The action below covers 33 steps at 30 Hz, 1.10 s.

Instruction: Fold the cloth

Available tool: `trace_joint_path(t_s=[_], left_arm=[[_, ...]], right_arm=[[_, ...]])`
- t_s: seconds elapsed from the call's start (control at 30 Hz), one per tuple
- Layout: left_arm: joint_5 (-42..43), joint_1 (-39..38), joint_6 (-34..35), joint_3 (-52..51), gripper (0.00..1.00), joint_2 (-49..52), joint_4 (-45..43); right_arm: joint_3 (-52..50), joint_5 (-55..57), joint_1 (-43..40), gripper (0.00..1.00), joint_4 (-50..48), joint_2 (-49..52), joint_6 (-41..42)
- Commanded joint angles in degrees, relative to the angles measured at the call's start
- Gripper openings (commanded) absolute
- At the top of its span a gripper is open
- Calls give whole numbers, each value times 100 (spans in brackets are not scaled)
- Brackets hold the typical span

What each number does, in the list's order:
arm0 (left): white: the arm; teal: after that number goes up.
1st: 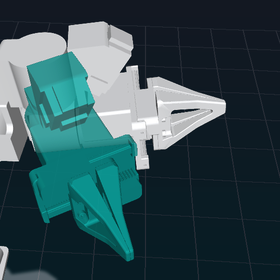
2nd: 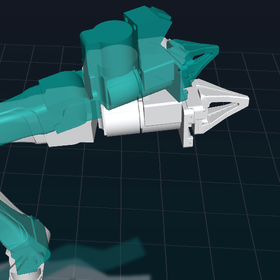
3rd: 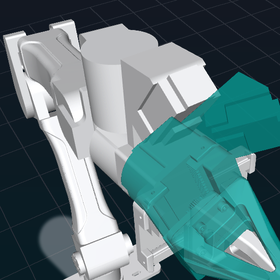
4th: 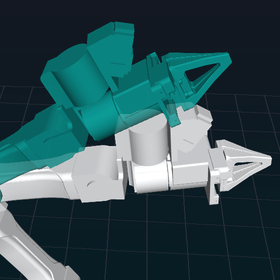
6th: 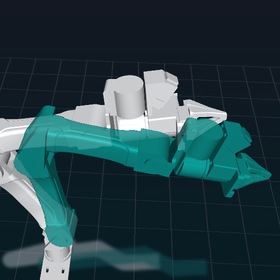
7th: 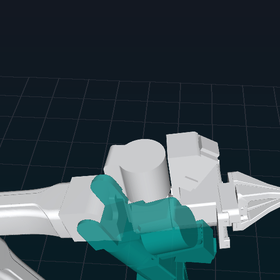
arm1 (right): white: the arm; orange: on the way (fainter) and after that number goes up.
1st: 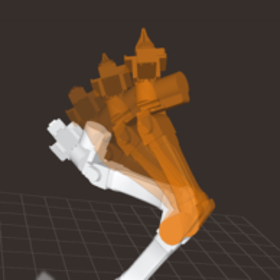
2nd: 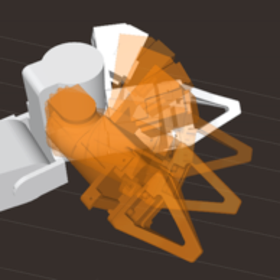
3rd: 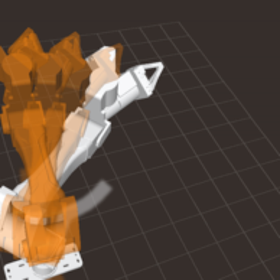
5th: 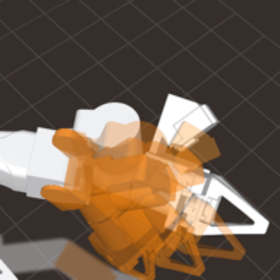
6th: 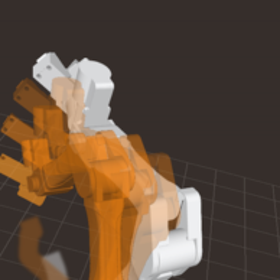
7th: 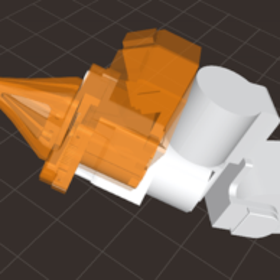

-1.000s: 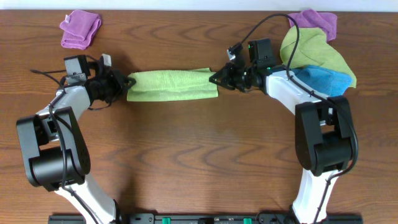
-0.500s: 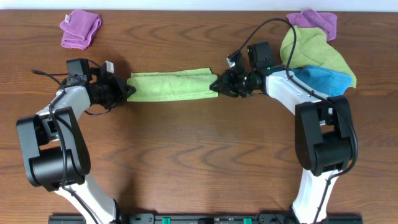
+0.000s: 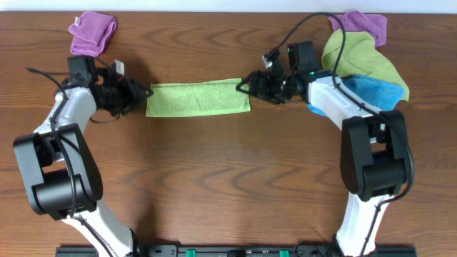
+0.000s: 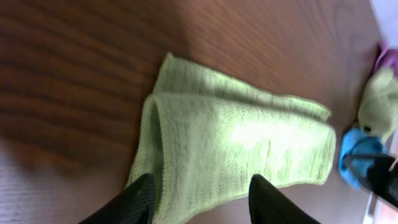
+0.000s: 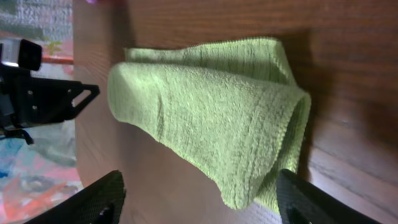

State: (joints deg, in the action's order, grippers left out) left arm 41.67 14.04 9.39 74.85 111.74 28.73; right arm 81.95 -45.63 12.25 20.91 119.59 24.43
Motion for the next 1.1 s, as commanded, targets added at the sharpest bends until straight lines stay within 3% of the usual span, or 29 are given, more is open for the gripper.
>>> trace_joint_path(t_s=[0.0,0.03,0.07,0.17,0.27,0.37,0.8,0.9,1.0,1.07], left_arm=[[-232,-83,-719,511,25,-186,389],[-439,-153,-774,584,6,-205,474],[-752,-245,-774,595,6,-214,522],[-1784,-533,-774,588,6,-142,708],[-2302,-844,-774,533,6,-74,680],[-2468,-1102,-767,417,6,-35,498],[-2806,-1222,-507,286,6,431,339],[-2712,-1222,-501,286,6,643,308],[-2509,-1222,-442,286,6,890,179],[-2463,-1222,-400,286,6,1003,177]], right_arm=[[428,-127,-7,36,175,-68,-337],[538,-22,52,2,264,-68,-352],[577,216,120,1,348,-68,-352],[579,986,352,1,616,-66,-404],[579,1878,643,1,863,-66,-483],[579,2430,800,1,911,-46,-483],[579,2643,791,2,916,-42,-481],[579,2677,745,10,981,-42,-481],[579,2675,649,27,1121,-42,-481],[579,2669,568,31,1228,-42,-481]])
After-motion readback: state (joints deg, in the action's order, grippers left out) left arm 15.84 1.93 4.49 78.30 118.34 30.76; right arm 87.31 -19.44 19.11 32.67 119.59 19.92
